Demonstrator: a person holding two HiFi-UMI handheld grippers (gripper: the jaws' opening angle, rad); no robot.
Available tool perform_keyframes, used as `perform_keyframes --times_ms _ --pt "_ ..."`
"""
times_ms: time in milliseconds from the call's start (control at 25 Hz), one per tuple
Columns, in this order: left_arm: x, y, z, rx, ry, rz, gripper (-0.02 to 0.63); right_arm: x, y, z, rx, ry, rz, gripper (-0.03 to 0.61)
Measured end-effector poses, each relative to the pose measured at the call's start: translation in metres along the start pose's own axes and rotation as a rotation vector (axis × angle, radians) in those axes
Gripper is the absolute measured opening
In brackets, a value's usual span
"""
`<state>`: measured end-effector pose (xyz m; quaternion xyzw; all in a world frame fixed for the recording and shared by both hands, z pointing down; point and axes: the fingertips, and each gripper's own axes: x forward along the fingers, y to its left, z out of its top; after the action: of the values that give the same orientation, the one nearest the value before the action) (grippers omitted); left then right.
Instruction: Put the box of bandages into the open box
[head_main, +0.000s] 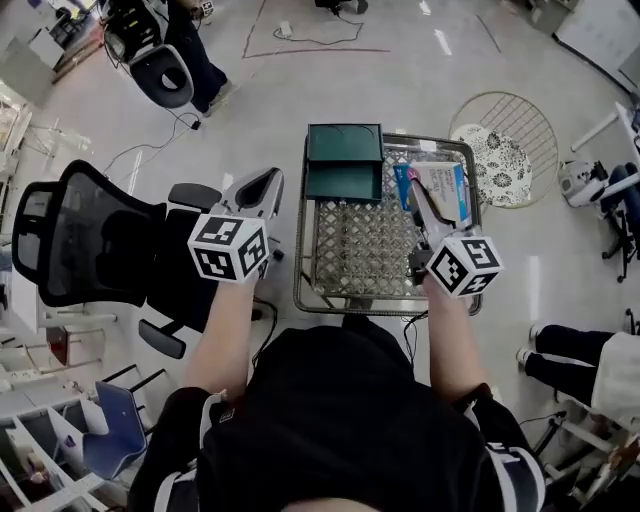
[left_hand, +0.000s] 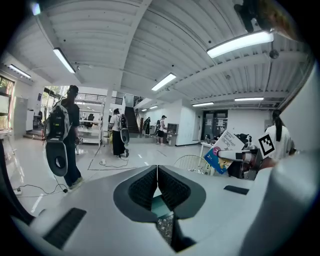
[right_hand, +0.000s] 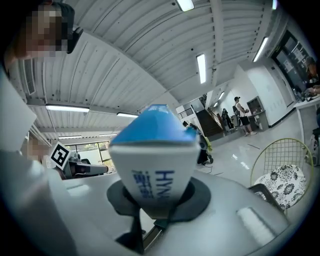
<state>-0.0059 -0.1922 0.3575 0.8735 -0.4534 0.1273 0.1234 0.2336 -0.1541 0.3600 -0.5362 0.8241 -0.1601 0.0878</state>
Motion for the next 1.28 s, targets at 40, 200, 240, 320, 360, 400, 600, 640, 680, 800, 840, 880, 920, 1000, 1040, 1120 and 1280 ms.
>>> perform_keyframes --times_ms 40,200,240,320,360,400,600,640,680,800,840,880,920,1000,1040,1120,1280 --pt "0.008 -0.001 -0.001 0.002 0.011 0.008 0.011 0.007 -0.008 -0.002 0.009 0.008 0.008 0.084" --pt "0.03 0.0 -0.007 0.011 0.053 0.029 0.011 0.033 -0.033 -0.021 0.056 0.058 0.028 0.084" --pt "0.034 0.003 -0.01 0.008 0.063 0.035 0.011 0.039 -0.036 -0.027 0.07 0.074 0.033 0.084" --pt "0.04 0.011 -0.015 -0.003 0.081 0.044 0.011 0.053 -0.039 -0.042 0.096 0.112 0.044 0.086" --pt "0.043 0.015 -0.018 -0.009 0.088 0.046 0.011 0.059 -0.04 -0.049 0.107 0.133 0.048 0.086" --pt "0.046 0.018 -0.021 -0.013 0.096 0.046 0.011 0.065 -0.04 -0.056 0.117 0.155 0.051 0.086" --pt "0.064 0.039 -0.042 0.019 0.137 0.035 0.011 0.101 -0.045 -0.097 0.158 0.259 0.038 0.086" --pt "0.068 0.044 -0.047 0.033 0.145 0.031 0.011 0.109 -0.047 -0.108 0.164 0.285 0.029 0.087" --pt "0.072 0.049 -0.052 0.04 0.152 0.026 0.011 0.115 -0.049 -0.12 0.169 0.313 0.018 0.087" --pt "0.08 0.06 -0.06 0.038 0.162 0.007 0.011 0.129 -0.053 -0.155 0.183 0.402 -0.01 0.087" --pt "0.083 0.063 -0.063 0.037 0.166 0.0 0.011 0.133 -0.055 -0.166 0.186 0.431 -0.016 0.087" --pt "0.085 0.066 -0.066 0.036 0.171 -0.007 0.011 0.137 -0.057 -0.178 0.185 0.459 -0.022 0.087" --pt "0.087 0.068 -0.071 0.033 0.178 -0.013 0.011 0.141 -0.06 -0.189 0.183 0.485 -0.029 0.088" --pt "0.09 0.075 -0.085 0.021 0.195 -0.025 0.011 0.151 -0.067 -0.21 0.177 0.532 -0.047 0.089" --pt "0.09 0.078 -0.093 0.013 0.205 -0.029 0.011 0.155 -0.071 -0.221 0.177 0.551 -0.057 0.089" --pt "0.088 0.087 -0.109 -0.001 0.231 -0.033 0.011 0.164 -0.075 -0.242 0.183 0.586 -0.074 0.089" --pt "0.083 0.1 -0.128 -0.027 0.269 -0.029 0.011 0.18 -0.085 -0.278 0.144 0.664 -0.093 0.089"
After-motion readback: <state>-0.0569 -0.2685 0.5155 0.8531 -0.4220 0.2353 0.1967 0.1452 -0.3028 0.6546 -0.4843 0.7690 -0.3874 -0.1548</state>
